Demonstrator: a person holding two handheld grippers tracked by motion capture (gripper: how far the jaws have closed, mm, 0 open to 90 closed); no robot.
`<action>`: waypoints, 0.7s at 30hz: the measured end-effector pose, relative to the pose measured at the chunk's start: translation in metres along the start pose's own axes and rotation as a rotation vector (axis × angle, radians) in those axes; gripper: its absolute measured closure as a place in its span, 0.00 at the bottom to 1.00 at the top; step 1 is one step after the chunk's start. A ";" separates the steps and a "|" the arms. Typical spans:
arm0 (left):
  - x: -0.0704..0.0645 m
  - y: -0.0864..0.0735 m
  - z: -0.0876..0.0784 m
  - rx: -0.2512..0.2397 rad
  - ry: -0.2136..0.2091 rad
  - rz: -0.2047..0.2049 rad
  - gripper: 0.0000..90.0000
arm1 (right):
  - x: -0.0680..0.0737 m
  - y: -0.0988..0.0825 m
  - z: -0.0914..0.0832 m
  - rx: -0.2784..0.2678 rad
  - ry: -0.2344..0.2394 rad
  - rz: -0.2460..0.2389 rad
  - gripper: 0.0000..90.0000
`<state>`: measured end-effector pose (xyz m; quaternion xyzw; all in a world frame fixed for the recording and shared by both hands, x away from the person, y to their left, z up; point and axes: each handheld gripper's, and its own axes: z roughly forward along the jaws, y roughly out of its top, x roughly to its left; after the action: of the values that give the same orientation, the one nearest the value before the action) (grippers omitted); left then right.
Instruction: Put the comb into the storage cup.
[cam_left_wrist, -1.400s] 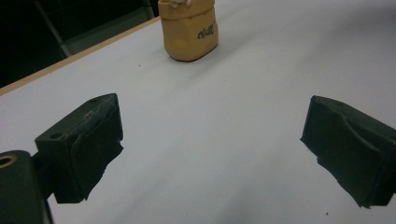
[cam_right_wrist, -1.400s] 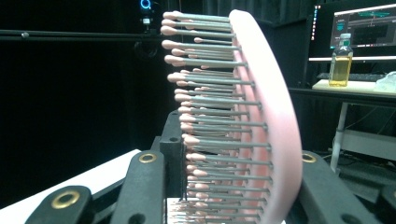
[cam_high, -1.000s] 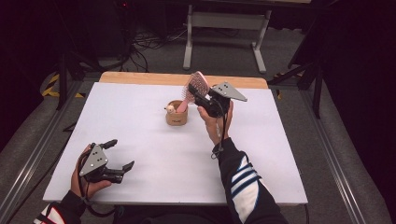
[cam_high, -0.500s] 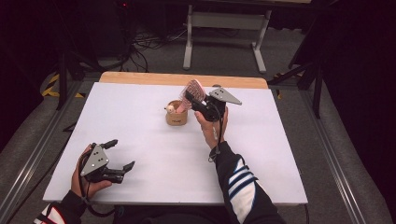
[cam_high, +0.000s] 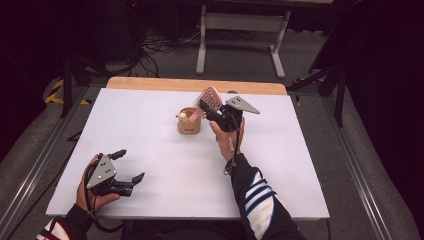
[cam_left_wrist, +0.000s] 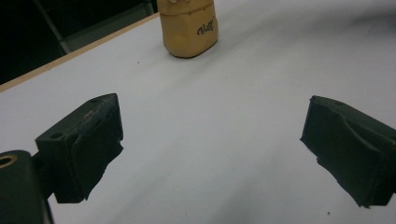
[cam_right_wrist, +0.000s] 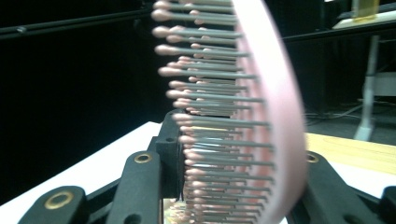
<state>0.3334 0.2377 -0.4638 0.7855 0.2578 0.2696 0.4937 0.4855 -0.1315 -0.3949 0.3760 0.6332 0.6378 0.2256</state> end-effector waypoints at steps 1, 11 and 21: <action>0.000 0.000 0.000 0.003 0.001 0.003 0.07 | -0.001 0.000 0.000 0.001 -0.006 0.002 0.68; 0.000 0.000 -0.001 0.005 0.005 0.008 0.07 | -0.015 -0.006 -0.003 0.037 -0.063 -0.001 0.62; 0.000 0.000 0.001 0.010 0.002 0.004 0.07 | -0.018 -0.008 -0.006 0.057 -0.083 -0.039 0.58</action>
<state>0.3335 0.2373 -0.4641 0.7883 0.2579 0.2702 0.4890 0.4909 -0.1483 -0.4060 0.3958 0.6485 0.5988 0.2534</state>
